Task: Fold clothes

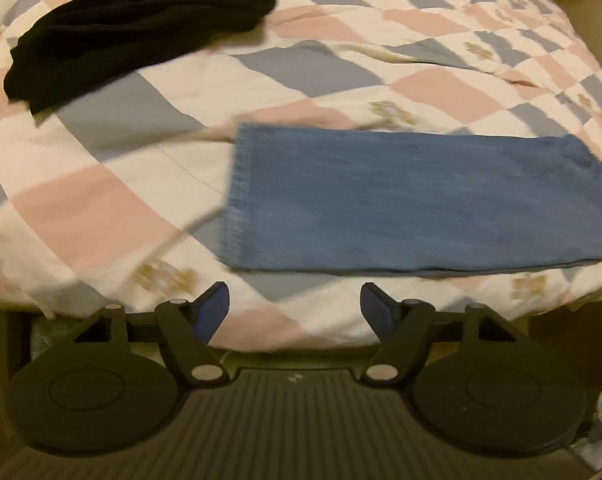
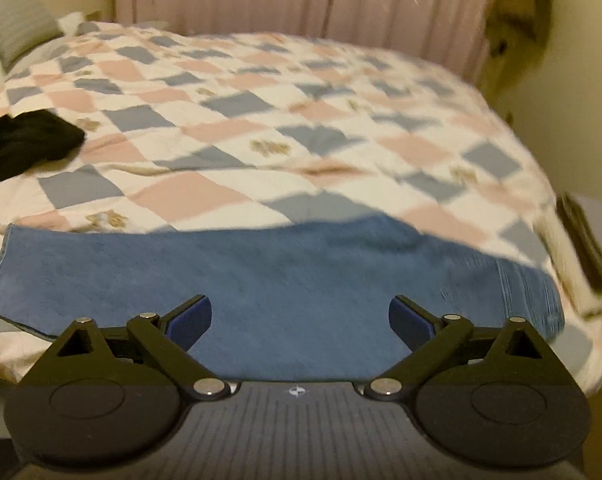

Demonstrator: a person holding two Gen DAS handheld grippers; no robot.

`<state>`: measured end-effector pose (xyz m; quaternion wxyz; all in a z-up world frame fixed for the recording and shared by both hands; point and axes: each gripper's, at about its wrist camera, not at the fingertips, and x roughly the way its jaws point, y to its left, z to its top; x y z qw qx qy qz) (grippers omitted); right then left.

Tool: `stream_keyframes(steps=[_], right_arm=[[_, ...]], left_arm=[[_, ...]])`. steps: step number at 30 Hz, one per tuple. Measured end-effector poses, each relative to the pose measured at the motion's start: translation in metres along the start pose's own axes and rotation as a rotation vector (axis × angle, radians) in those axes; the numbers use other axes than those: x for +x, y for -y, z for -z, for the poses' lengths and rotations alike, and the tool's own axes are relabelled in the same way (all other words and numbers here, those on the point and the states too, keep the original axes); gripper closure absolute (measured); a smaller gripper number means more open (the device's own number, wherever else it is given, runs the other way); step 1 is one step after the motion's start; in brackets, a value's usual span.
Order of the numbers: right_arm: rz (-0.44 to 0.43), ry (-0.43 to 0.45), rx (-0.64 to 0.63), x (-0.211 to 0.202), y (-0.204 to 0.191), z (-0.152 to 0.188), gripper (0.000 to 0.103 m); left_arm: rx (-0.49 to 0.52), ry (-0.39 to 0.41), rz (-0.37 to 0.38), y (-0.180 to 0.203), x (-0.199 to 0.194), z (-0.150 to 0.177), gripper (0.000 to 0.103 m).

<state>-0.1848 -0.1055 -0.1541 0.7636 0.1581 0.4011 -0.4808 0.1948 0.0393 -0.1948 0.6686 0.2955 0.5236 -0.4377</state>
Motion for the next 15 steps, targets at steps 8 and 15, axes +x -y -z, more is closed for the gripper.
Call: stream_keyframes(steps=[8,15], right_arm=[[0.002,-0.060,0.103,0.013,-0.156,0.004,0.021],[-0.101,-0.131,-0.080,0.024,-0.330,0.012,0.031]], left_arm=[[0.184,-0.130,0.179,-0.076,0.061,-0.069,0.047],[0.303,-0.262,0.291,-0.100,0.112,-0.104,0.048]])
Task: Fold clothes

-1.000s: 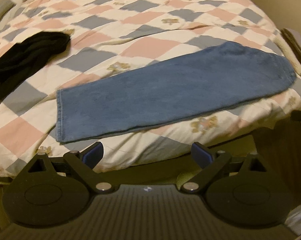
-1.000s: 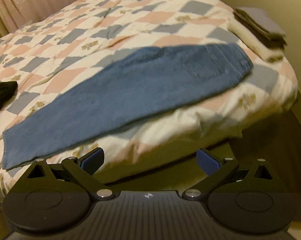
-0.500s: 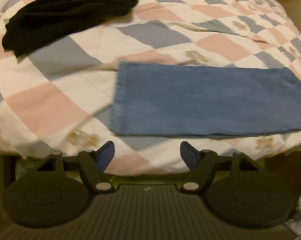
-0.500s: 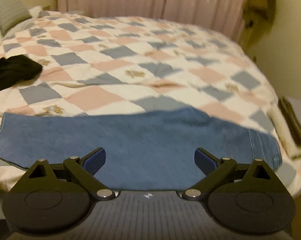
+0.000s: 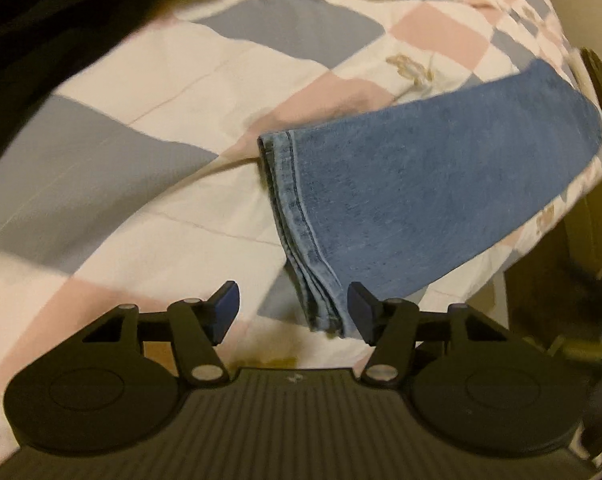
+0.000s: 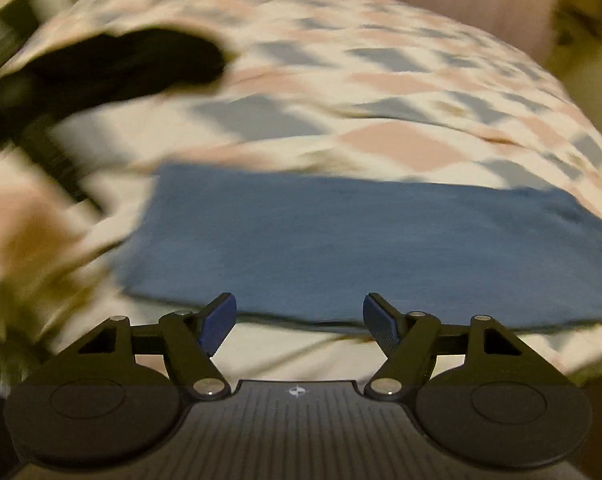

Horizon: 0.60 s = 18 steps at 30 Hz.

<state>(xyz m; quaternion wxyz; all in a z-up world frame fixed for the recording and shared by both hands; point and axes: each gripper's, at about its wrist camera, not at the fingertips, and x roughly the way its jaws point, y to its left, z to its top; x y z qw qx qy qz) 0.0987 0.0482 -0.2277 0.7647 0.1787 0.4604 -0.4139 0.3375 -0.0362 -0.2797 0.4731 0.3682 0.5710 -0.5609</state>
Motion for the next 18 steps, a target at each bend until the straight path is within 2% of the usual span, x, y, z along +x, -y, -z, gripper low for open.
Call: stream_keyframes(steps=[2,4,5,10,13,18], right_arm=[[-0.012,-0.001,-0.061,0.007,-0.039,-0.003,0.029],[-0.009,0.012,-0.114,0.016,-0.072,-0.006,0.020],[-0.006,0.018,-0.140,0.023,-0.086,-0.007,0.019],[0.061,0.031,-0.213,0.061,-0.138,-0.006,0.022],[0.159,0.041,-0.265,0.088,-0.160,-0.004,0.024],[0.281,0.039,-0.314,0.124,-0.184,0.000,0.026]], left_arm=[[0.002,-0.021,0.023,-0.008,0.012,-0.010,0.047],[-0.025,-0.032,0.056,-0.015,0.024,-0.019,0.046],[-0.042,-0.035,0.075,-0.019,0.030,-0.024,0.045],[-0.073,-0.051,0.129,-0.029,0.055,-0.039,0.041],[-0.095,-0.064,0.137,-0.037,0.071,-0.044,0.040],[-0.158,-0.050,0.215,-0.049,0.080,-0.051,0.040]])
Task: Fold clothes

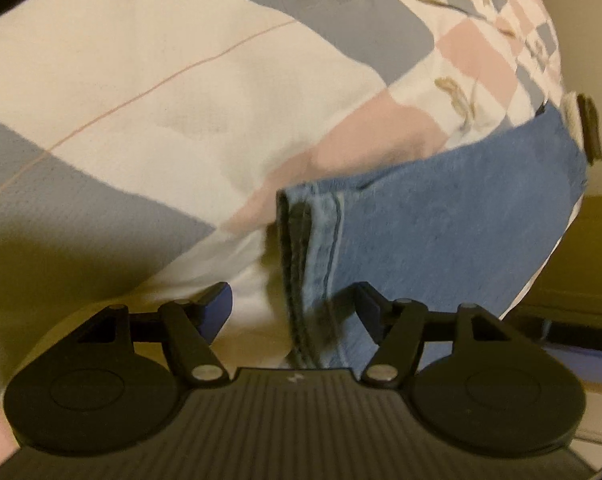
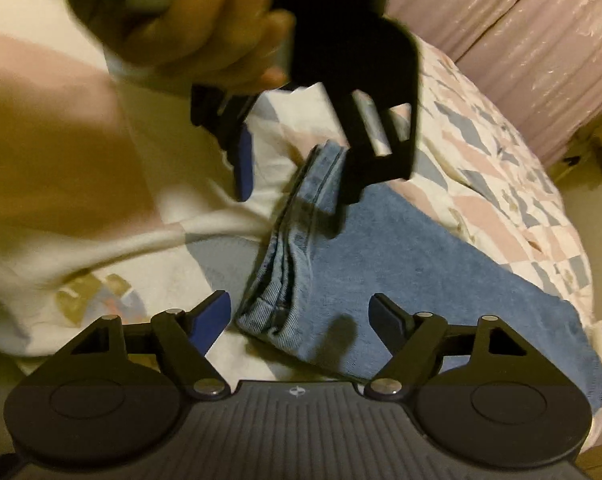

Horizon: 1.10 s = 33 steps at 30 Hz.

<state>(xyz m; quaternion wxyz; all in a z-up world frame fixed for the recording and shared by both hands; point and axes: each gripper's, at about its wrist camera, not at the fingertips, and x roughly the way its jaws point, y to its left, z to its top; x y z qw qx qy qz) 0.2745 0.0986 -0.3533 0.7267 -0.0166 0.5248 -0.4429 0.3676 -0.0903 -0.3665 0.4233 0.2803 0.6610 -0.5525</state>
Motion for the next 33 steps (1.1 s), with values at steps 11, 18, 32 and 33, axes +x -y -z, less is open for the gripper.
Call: stream_keyframes(steps=[11,18,32,33], right_arm=[[0.188,-0.015,-0.123,0.042,-0.014,-0.018,0.052],[0.134,-0.026,-0.182,0.054,-0.012,-0.024,0.078],[-0.355,-0.070,0.776,0.038,0.302,0.037,0.087],[-0.349,-0.063,0.812,0.039,0.328,0.051,0.087]], left_arm=[[-0.040,-0.042,0.071,-0.008,0.009,-0.020,0.044],[-0.010,-0.073,0.059,-0.005,0.010,-0.026,0.047],[0.292,0.256,0.030,0.114,-0.083,-0.006,0.057],[0.381,0.268,-0.019,0.134,-0.078,-0.003,0.057]])
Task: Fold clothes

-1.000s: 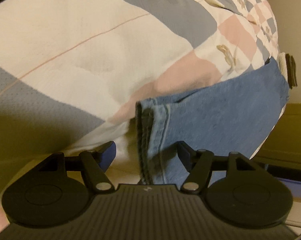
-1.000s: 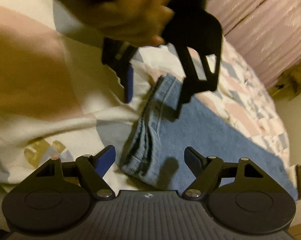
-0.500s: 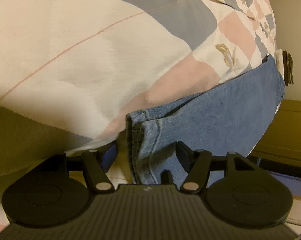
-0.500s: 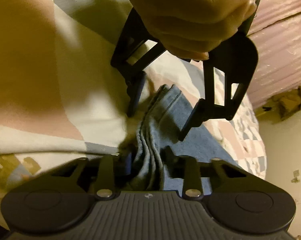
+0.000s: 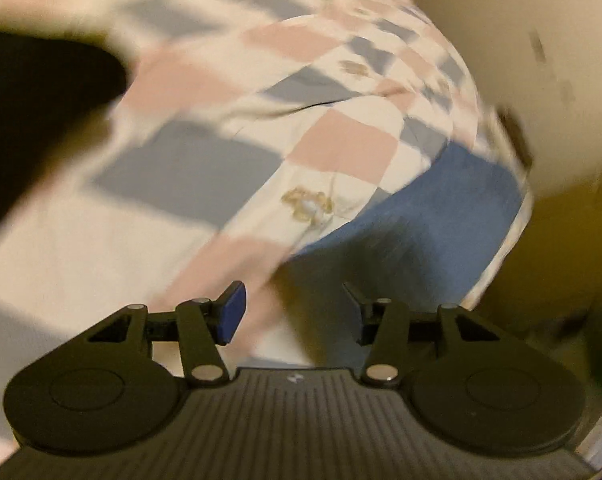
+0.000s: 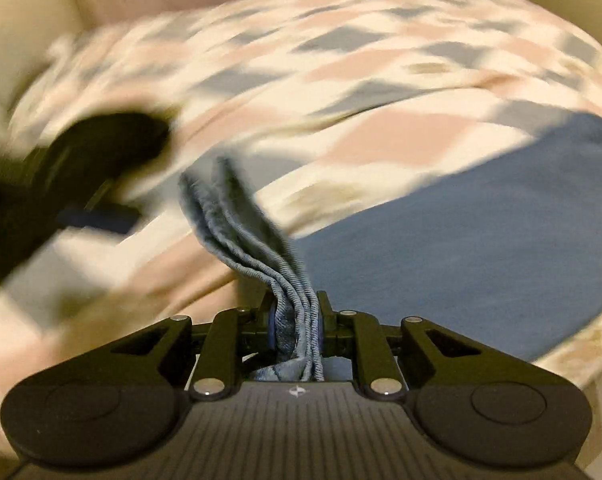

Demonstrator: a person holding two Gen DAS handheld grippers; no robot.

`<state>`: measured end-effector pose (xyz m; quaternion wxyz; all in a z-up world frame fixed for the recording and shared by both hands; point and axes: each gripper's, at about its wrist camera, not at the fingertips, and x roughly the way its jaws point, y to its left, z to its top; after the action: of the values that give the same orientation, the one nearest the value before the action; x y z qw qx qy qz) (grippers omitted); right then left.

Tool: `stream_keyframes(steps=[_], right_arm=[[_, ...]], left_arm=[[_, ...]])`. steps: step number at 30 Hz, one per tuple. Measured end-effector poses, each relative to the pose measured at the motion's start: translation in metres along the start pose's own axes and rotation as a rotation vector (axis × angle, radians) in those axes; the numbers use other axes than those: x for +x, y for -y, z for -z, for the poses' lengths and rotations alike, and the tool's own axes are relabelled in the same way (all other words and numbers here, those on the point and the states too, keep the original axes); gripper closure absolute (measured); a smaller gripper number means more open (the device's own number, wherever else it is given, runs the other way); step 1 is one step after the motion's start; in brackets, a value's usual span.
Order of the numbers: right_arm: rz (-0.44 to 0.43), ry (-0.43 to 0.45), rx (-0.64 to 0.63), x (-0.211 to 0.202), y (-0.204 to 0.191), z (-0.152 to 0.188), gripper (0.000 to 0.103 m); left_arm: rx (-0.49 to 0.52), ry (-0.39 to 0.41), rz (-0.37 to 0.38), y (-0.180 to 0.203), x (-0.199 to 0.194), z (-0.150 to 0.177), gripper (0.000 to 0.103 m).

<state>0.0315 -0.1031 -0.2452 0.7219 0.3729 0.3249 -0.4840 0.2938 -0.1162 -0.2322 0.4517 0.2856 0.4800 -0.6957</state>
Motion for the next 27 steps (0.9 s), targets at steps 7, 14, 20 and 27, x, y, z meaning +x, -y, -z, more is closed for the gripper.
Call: stream_keyframes(steps=[7,14,20,27], right_arm=[[-0.062,0.006,0.130,-0.022,0.193,-0.047,0.087],[-0.115,-0.014,0.222,-0.023,0.349,-0.082,0.087],[-0.106,-0.007,0.088,-0.028,0.394,-0.112,0.094],[-0.170,-0.108,0.188,0.003,0.415,-0.108,0.081]], left_arm=[[0.480,-0.055,-0.077,0.135,0.064,-0.006,0.054],[0.464,-0.083,-0.115,0.218,0.140,-0.031,0.052],[0.426,-0.076,-0.117,0.263,0.171,-0.055,0.051],[0.437,-0.105,-0.095,0.279,0.193,-0.072,0.046]])
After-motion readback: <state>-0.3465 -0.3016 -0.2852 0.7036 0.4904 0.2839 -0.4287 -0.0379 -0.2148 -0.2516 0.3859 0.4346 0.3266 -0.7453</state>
